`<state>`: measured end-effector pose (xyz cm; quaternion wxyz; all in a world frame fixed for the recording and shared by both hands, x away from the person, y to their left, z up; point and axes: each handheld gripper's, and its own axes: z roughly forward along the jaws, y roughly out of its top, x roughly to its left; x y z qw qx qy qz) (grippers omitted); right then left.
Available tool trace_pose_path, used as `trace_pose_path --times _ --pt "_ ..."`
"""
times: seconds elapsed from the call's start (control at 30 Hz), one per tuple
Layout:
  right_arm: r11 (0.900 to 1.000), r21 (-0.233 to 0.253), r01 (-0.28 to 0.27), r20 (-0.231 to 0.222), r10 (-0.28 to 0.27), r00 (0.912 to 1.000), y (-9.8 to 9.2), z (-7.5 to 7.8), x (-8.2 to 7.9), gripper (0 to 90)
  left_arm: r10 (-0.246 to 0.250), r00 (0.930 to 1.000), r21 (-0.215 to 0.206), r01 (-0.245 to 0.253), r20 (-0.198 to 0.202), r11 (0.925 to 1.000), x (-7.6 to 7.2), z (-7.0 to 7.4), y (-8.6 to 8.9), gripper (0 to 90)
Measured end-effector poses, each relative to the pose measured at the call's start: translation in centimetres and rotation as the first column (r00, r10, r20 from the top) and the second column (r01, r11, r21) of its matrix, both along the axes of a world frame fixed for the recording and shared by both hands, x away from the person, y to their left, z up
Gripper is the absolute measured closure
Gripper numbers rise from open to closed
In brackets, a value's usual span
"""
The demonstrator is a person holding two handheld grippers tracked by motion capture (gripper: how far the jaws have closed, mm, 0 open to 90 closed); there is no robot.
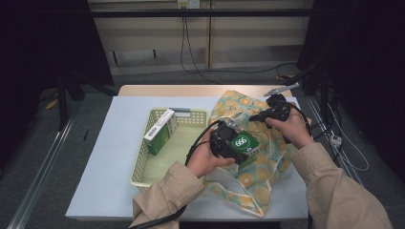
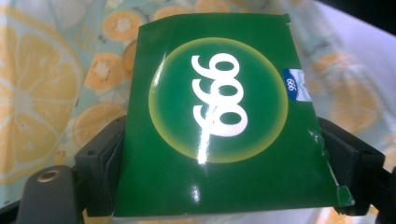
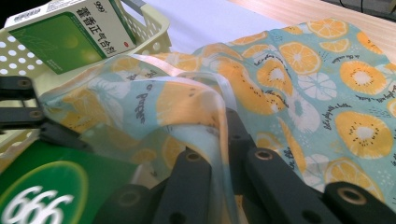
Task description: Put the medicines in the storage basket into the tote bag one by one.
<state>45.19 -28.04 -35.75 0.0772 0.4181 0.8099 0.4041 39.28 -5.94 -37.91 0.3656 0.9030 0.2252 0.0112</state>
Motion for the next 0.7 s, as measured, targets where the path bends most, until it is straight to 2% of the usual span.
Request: trace_pose_path --times 0.27,0.43,0.53,0.6,0.7 --pt "1.000 0.005 0.000 0.001 0.000 1.0000 0.1 0.1 -0.1 89.4 0.053 0.9986 0.057 -0.053 0.007 0.9970 1.6 -1.4 0.1 16.3" --pt "1.000 0.004 -0.006 -0.001 0.006 1.0000 0.2 0.1 -0.1 89.4 0.095 0.9955 0.071 -0.095 0.004 0.9930 2.5 -1.8 0.2 16.3" --pt "1.000 0.006 -0.006 0.000 0.006 1.0000 0.2 0.1 -0.1 89.4 0.093 0.9956 0.066 -0.093 -0.003 0.9935 2.6 -1.9 0.1 16.2" --pt "1.000 0.009 -0.006 0.001 0.006 1.0000 0.2 0.0 -0.1 89.4 0.098 0.9950 0.080 -0.099 0.018 0.9919 2.6 -2.1 0.0 16.3" --pt "1.000 0.009 -0.006 0.001 0.006 1.0000 0.1 0.1 -0.1 89.4 0.115 0.9931 0.081 -0.117 0.024 0.9898 2.9 -2.1 -0.2 16.1"
